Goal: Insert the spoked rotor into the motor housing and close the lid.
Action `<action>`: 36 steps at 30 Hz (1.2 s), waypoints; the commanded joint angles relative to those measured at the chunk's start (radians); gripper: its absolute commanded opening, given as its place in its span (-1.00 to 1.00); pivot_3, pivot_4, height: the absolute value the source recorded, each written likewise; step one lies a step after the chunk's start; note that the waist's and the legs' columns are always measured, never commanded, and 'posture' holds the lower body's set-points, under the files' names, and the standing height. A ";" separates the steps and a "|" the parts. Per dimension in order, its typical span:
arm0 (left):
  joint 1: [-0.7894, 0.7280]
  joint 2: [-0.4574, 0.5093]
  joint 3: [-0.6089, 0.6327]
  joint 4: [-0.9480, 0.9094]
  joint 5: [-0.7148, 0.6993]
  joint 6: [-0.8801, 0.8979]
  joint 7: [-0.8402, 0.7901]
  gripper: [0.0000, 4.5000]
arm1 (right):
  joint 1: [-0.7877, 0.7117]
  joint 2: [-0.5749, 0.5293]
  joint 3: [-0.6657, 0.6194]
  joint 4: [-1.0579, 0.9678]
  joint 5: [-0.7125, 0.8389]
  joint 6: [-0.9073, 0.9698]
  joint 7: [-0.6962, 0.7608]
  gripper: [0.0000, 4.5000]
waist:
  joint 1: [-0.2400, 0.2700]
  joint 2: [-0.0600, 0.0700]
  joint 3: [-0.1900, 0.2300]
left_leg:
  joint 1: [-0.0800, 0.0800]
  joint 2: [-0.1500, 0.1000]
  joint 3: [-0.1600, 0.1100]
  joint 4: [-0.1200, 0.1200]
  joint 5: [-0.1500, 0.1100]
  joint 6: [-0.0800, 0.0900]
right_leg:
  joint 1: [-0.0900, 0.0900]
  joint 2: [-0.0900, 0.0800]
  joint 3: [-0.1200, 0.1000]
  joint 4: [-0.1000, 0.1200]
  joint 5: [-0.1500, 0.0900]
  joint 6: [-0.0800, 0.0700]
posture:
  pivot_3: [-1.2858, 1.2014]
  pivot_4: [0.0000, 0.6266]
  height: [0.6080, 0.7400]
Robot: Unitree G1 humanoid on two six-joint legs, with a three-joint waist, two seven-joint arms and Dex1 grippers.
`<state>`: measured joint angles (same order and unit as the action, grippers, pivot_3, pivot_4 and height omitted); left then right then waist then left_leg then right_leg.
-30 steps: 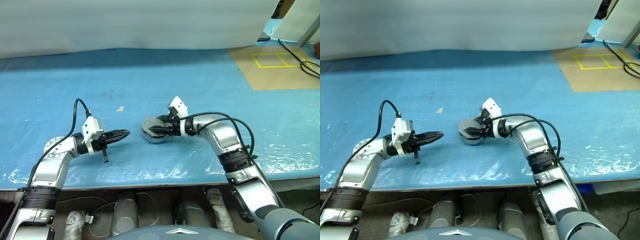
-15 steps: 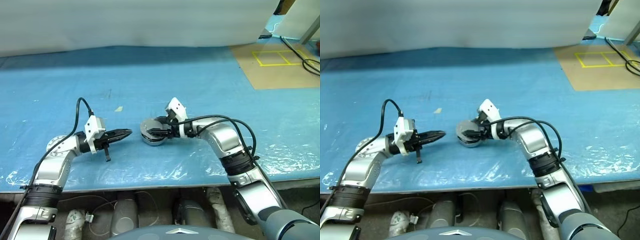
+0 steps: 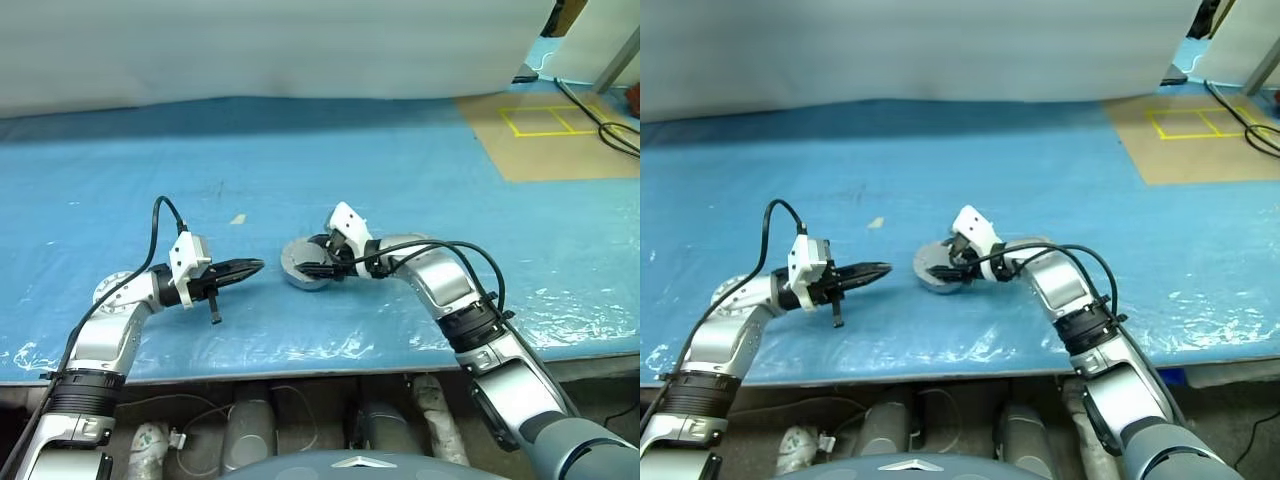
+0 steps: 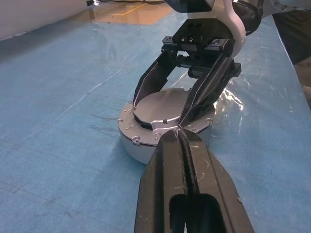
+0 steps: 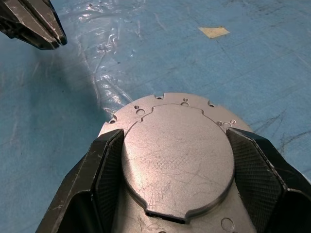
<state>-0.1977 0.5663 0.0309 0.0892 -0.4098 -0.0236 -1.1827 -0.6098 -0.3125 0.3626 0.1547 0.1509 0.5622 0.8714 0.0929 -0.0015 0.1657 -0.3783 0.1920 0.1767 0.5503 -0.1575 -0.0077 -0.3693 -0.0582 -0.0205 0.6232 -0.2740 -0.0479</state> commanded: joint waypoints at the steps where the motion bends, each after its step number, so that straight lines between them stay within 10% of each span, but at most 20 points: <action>1: -0.010 -0.002 0.002 -0.019 -0.002 -0.011 0.002 -0.98 | 0.023 -0.033 0.046 0.117 -0.076 0.011 -0.015 0.32 | 0.000 0.000 0.000 | 0.002 0.000 0.000 0.000 0.000 0.000 | 0.001 0.000 0.001 0.000 0.000 0.000 | 0.03 -0.52 1.00; 16: -0.028 -0.021 -0.010 0.007 0.013 -0.026 -0.006 -0.98 | 0.017 -0.026 -0.106 -0.049 0.133 0.118 0.076 0.32 | 0.004 0.000 0.000 | -0.004 -0.002 0.001 -0.004 0.000 0.000 | -0.004 -0.001 0.001 -0.003 0.000 0.000 | 0.03 -0.52 1.00; 25: -0.039 -0.020 -0.021 0.031 0.021 -0.045 -0.022 -0.98 | 0.049 -0.055 -0.053 -0.048 0.060 0.052 0.047 0.32 | 0.003 0.000 0.000 | -0.022 -0.001 -0.001 -0.002 0.000 0.000 | -0.020 0.002 -0.002 0.001 0.004 0.005 | 0.03 -0.52 1.00; 36: -0.034 -0.019 -0.021 0.027 0.019 -0.046 -0.037 -0.98 | 0.106 -0.129 0.044 0.019 -0.083 -0.083 0.021 0.32 | 0.005 0.000 0.000 | -0.002 -0.001 -0.001 -0.002 0.000 0.000 | 0.000 -0.002 -0.002 -0.003 0.000 0.001 | 0.03 -0.52 1.00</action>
<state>-0.2285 0.5435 0.0070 0.1404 -0.3859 -0.0486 -1.2145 -0.5500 -0.4006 0.3695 0.1004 0.1478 0.4624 0.9104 0.0982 -0.0019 0.1655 -0.3794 0.1905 0.1763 0.5482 -0.1575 -0.0073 -0.3680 -0.0600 -0.0224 0.6198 -0.2739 -0.0474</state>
